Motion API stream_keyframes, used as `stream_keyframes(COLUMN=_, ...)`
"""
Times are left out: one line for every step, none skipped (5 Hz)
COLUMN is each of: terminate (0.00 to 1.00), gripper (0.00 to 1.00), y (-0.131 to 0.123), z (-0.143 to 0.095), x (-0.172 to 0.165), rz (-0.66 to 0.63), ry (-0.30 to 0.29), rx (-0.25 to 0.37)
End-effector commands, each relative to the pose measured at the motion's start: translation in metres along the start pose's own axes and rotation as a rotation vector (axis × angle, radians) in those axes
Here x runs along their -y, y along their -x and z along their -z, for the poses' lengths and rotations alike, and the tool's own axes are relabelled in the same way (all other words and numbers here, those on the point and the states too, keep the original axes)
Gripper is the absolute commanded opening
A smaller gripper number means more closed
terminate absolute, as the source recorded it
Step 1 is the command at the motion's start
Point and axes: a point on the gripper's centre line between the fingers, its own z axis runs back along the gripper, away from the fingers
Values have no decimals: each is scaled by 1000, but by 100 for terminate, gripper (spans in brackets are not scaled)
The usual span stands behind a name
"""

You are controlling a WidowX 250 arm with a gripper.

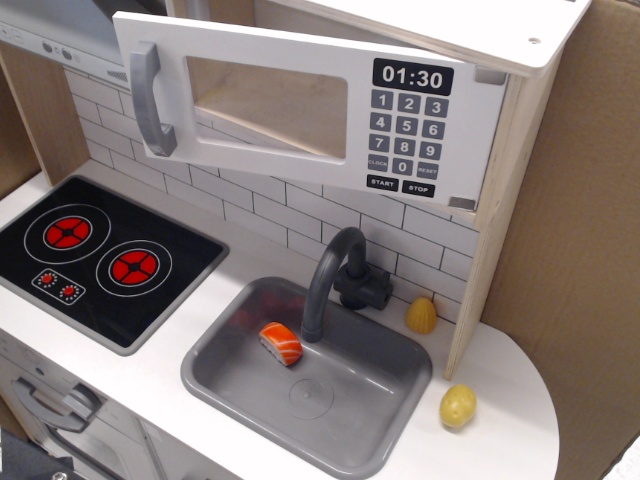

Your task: Open microwave

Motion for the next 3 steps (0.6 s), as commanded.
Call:
stream_keyframes(terminate=0, gripper=100, y=12, z=-4, x=-6, rz=102, ry=-69, rx=50)
stream_keyframes(terminate=0, gripper=100, y=31, z=11, x=1, rz=147, ry=-107, rx=18)
stream_keyframes(terminate=0, gripper=100, y=65, z=17, x=21, rz=214, ry=-106, rx=-43)
